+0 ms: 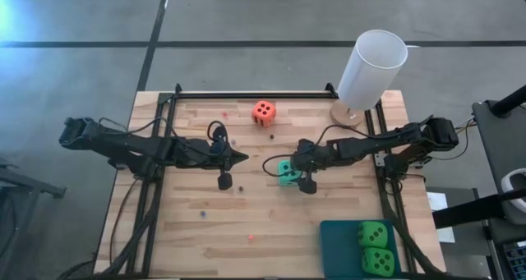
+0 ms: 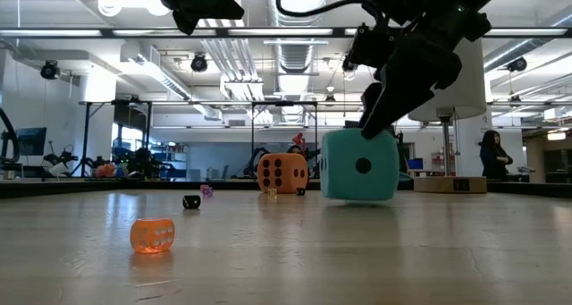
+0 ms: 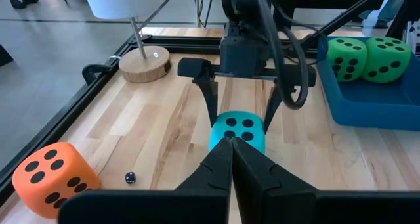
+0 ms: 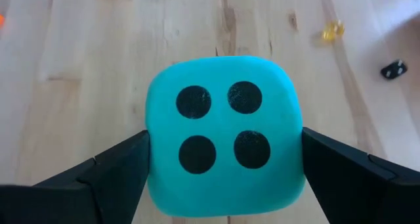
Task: Pick & Place Dice
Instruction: Put the large blue die into the blue bin
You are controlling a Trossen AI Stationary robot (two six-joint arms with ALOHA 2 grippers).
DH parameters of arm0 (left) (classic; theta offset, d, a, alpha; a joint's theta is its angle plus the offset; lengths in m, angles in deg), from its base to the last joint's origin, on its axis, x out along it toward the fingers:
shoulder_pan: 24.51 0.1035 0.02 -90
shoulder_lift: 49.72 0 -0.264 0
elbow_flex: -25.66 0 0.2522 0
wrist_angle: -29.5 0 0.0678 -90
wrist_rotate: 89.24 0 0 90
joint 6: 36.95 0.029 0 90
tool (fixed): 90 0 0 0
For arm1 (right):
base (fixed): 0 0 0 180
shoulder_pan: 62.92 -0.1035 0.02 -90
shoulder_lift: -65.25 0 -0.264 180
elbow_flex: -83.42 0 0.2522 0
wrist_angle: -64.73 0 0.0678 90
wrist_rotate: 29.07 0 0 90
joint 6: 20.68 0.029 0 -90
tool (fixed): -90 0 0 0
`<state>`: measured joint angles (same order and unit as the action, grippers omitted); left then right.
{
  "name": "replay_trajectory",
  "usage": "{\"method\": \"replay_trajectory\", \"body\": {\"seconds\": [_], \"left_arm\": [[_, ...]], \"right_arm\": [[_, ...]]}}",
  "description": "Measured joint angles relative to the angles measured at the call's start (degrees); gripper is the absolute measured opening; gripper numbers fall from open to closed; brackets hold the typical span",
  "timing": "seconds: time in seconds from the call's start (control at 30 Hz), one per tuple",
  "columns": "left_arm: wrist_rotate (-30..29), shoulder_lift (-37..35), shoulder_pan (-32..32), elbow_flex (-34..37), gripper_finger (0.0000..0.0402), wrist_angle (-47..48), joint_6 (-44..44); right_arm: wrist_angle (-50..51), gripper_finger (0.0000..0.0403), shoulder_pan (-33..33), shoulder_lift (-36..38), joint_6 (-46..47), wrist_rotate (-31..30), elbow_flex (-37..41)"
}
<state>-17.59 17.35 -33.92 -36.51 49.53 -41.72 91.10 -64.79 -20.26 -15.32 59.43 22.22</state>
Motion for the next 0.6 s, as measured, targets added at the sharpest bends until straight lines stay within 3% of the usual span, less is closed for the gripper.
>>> {"method": "replay_trajectory", "body": {"seconds": [0.6], "left_arm": [[0.00, 0.00, 0.00, 0.00, 0.0015, 0.02, 0.00]], "right_arm": [[4.98, 0.0354, -4.35, 5.05, -1.10, 0.00, -5.67]]}}
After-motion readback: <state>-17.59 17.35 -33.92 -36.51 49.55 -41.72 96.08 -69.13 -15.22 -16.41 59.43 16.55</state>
